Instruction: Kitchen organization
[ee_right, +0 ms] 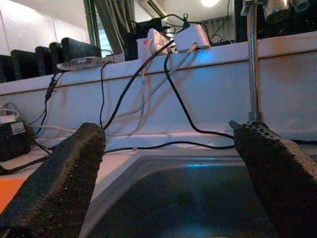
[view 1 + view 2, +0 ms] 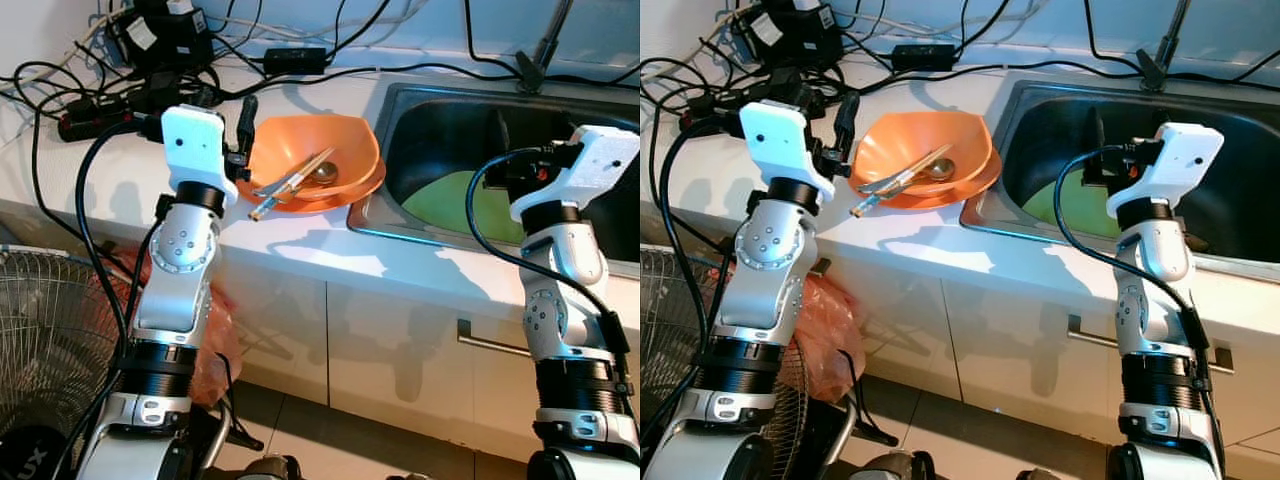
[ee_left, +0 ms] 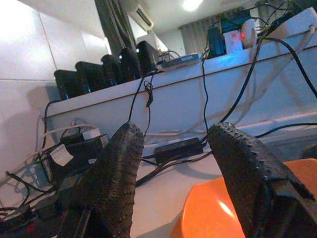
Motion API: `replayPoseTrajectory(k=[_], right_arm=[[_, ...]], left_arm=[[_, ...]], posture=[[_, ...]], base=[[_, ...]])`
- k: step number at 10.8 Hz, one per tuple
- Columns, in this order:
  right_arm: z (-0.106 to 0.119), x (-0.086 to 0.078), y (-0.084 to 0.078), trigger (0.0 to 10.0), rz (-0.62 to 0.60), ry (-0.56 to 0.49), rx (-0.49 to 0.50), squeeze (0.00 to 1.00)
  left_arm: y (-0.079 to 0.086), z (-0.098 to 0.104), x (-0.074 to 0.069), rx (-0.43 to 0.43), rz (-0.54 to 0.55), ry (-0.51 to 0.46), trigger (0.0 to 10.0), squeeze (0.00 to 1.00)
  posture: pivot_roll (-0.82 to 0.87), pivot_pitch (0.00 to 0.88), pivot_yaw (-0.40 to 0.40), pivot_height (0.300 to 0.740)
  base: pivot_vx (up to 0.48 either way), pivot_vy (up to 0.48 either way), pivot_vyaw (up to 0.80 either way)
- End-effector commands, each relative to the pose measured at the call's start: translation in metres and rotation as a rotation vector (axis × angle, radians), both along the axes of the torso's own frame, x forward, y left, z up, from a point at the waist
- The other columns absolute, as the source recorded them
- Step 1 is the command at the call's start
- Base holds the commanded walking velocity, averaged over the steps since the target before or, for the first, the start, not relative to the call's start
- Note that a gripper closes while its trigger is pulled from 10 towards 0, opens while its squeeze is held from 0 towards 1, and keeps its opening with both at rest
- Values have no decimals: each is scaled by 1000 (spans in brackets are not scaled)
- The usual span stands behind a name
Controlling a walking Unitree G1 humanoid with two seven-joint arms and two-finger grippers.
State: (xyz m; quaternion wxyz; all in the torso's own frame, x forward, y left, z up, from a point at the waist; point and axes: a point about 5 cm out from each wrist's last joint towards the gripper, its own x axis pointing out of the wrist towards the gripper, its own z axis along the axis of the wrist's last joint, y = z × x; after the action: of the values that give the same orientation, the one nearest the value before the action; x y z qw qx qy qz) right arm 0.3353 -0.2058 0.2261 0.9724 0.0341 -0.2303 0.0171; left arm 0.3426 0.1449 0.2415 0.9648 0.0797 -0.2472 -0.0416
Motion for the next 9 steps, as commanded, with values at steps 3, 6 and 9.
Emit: replayPoseTrajectory(k=[3,6,9], right_arm=[[6,2,2,10000,12,-21,-12,0],[6,2,2,10000,11,-19,-13,0],[6,3,0,10000,8,-15,-7,0]], left_arm=[[6,3,-3,1,33,-14,10000,0],[7,5,-4,-3,38,-22,10000,0],[6,6,-3,-5,37,-25,10000,0]], posture=[[67,101,76,740],[69,106,76,740],[66,104,76,740]], base=[[0,0,165],[0,0,573],[0,0,185]])
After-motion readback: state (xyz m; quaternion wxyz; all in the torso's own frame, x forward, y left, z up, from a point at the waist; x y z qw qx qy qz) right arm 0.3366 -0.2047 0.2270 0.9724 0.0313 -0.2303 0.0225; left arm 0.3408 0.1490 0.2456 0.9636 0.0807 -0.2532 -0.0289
